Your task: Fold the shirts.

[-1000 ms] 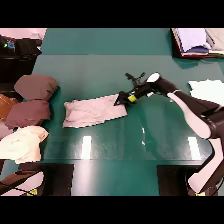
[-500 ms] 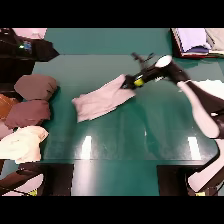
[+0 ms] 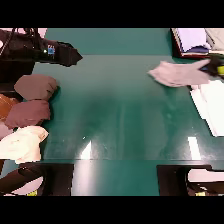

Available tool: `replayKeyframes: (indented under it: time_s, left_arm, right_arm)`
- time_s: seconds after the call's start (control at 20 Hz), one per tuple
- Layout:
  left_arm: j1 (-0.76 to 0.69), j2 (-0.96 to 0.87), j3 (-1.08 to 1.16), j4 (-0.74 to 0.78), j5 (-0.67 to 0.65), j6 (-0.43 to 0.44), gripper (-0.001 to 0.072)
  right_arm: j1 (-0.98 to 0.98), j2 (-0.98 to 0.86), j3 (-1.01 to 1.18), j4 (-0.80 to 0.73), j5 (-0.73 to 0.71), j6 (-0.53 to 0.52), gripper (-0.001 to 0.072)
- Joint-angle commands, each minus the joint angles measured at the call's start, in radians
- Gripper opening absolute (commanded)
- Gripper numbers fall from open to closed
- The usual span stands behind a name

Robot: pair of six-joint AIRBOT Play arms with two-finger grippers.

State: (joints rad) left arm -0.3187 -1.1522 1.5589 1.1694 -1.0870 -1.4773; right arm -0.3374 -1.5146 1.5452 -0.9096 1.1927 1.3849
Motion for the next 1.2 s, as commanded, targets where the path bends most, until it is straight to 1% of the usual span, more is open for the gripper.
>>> replayKeyframes:
  time_s: [0.0, 0.1, 0.2, 0.4, 0.55, 0.75, 0.9, 1.15]
  left_arm:
    - [-0.018, -0.001, 0.0, -0.01, 0.01, -0.016, 0.0023]
    - [-0.018, -0.001, 0.0, -0.01, 0.021, -0.016, 0.0023]
    - [-0.018, -0.003, 0.0, -0.011, 0.033, -0.016, 0.0023]
    - [-0.018, -0.003, 0.0, -0.01, 0.032, -0.016, 0.0023]
    - [-0.018, -0.003, 0.0, -0.01, 0.029, -0.016, 0.0023]
    - [-0.018, -0.003, 0.0, -0.01, 0.027, -0.015, 0.0023]
    - [-0.018, -0.003, 0.0, -0.01, 0.027, -0.015, 0.0024]
    - [-0.018, -0.003, 0.0, -0.01, 0.027, -0.007, 0.0024]
  right_arm:
    - [-0.2, 0.032, -0.011, 0.006, -0.041, -0.014, 0.0015]
    - [-0.241, 0.032, -0.011, 0.031, -0.077, -0.035, 0.0015]
    - [-0.252, 0.032, -0.006, 0.087, -0.124, -0.078, 0.0015]
    - [-0.229, 0.032, 0.126, 0.098, -0.135, -0.089, 0.0015]
    - [-0.221, 0.032, 0.262, 0.096, -0.093, -0.088, 0.0015]
    - [-0.251, 0.033, 0.344, 0.049, 0.045, -0.08, 0.0015]
    - [-0.298, 0.069, 0.271, 0.03, 0.123, -0.073, 0.0015]
    - [-0.378, 0.17, 0.031, -0.251, 0.197, -0.073, 0.0016]
